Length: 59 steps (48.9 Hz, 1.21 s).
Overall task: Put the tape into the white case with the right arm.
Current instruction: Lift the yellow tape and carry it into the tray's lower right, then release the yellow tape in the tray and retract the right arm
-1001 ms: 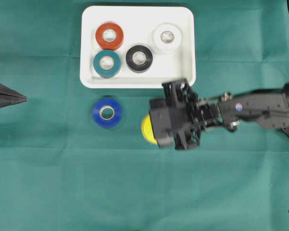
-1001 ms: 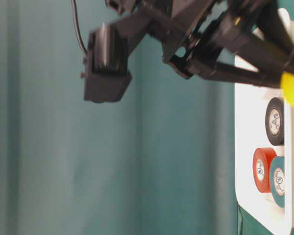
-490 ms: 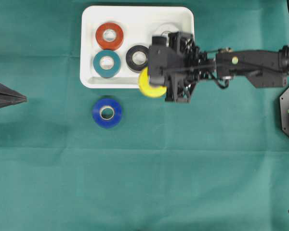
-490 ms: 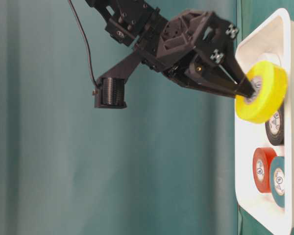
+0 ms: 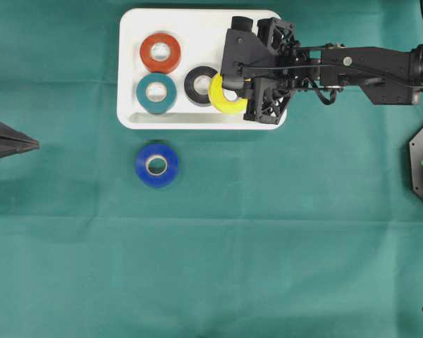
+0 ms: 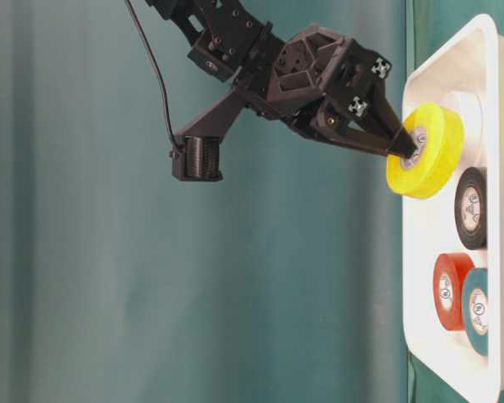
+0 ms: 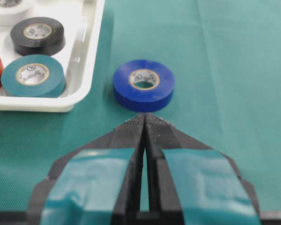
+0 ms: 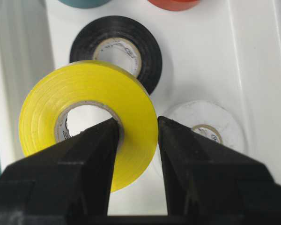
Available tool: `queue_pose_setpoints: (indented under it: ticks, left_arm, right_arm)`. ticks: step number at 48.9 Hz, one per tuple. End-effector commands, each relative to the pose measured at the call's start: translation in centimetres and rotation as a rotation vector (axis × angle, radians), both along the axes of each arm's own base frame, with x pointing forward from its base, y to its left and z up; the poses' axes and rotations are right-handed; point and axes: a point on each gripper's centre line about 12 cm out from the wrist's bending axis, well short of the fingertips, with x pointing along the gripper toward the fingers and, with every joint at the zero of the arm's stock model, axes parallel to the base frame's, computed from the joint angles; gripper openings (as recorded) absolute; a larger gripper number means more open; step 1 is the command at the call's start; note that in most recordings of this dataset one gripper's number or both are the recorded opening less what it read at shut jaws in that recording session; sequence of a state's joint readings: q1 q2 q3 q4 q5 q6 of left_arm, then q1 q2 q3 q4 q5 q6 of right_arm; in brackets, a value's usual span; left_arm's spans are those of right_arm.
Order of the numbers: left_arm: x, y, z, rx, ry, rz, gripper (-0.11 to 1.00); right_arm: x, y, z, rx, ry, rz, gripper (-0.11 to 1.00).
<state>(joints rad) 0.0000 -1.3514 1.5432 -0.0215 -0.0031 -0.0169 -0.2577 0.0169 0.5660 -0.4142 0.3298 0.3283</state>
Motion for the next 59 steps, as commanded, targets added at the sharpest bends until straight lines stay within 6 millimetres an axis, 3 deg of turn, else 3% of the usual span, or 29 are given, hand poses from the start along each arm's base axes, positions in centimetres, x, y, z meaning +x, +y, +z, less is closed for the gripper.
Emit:
queue_pose_setpoints:
  ticks: [1, 15, 37, 42, 52, 59]
  left_arm:
    - [0.1, 0.0, 0.5, -0.001, -0.011, 0.003, 0.00]
    - [0.1, 0.0, 0.5, -0.001, -0.012, 0.002, 0.00]
    - [0.1, 0.0, 0.5, -0.001, -0.012, 0.004, 0.00]
    - [0.1, 0.0, 0.5, -0.001, -0.011, 0.003, 0.00]
    - [0.1, 0.0, 0.5, -0.001, -0.012, 0.004, 0.00]
    - [0.1, 0.0, 0.5, -0.001, -0.012, 0.004, 0.00]
  right_arm:
    - [-0.3, -0.3, 1.4, -0.022, -0.028, -0.001, 0.00]
    - [-2.3, 0.0, 1.1, -0.018, -0.020, -0.004, 0.00]
    - [-2.5, 0.2, 0.8, -0.042, -0.043, 0.036, 0.00]
    - [-2.7, 0.2, 0.6, -0.043, -0.032, 0.037, 0.16]
    - [-3.2, 0.4, 0.1, -0.038, -0.015, 0.034, 0.72]
    - [-4.0, 0.6, 0.1, -0.036, -0.014, 0.032, 0.67]
